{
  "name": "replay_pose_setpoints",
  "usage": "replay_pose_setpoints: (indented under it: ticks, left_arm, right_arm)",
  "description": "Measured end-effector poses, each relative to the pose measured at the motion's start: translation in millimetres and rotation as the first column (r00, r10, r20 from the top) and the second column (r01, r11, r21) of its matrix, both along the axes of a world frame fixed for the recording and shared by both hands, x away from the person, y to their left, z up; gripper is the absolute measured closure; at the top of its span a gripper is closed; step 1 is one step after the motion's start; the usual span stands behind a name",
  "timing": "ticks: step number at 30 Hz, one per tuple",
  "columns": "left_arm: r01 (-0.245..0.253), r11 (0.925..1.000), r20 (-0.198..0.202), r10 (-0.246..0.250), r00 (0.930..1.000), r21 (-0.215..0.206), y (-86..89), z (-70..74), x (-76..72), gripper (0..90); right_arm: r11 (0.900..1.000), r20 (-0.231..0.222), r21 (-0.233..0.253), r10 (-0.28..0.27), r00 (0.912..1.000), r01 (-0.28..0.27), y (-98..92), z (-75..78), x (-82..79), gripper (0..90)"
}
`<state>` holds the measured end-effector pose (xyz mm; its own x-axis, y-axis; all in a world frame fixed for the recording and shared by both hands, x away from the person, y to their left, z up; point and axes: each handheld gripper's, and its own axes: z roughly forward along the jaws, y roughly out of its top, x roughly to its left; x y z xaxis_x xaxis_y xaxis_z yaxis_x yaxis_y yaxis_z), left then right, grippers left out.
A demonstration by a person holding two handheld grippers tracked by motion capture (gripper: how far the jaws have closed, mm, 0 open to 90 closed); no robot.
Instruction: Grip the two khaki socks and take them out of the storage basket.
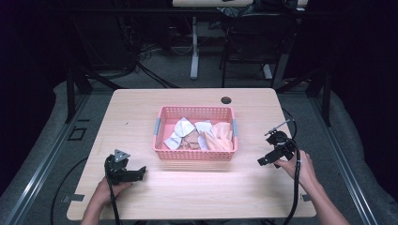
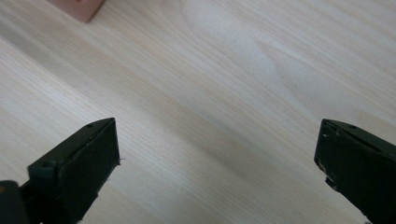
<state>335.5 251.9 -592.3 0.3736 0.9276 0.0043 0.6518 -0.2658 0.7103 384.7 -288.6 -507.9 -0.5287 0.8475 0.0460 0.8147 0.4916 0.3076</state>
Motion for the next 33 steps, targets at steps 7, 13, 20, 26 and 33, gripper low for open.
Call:
replay_pose_setpoints:
  ticks: [7,13,20,26,33]
  left_arm:
    - [-0.001,1.0000,-0.001,0.001,1.0000,-0.003,0.1,-0.1,0.1,0.4]
    - [0.000,1.0000,0.000,0.000,1.0000,-0.002,0.1,0.0,0.2,0.4]
    - [0.000,1.0000,0.000,0.000,1.0000,-0.002,0.1,0.0,0.2,0.4]
    - [-0.001,1.0000,0.000,0.001,1.0000,-0.002,0.0,0.0,0.1,0.5]
    - [-0.001,1.0000,-0.001,0.001,1.0000,-0.003,0.0,-0.1,0.0,0.5]
  right_arm:
    - [1.000,0.046,0.014,0.019,0.9988,-0.019,8.1,18.2,-3.4,0.2]
    - [0.999,0.076,0.039,0.018,0.9970,-0.021,17.5,33.5,0.7,0.7]
    - [0.998,0.095,0.025,0.052,0.9941,-0.055,37.2,49.9,5.9,0.0]
    - [0.996,0.108,0.026,0.085,0.9905,-0.089,50.0,57.7,9.3,0.0]
    - [0.990,0.112,0.054,0.126,0.9856,-0.133,69.5,71.8,20.7,0.7]
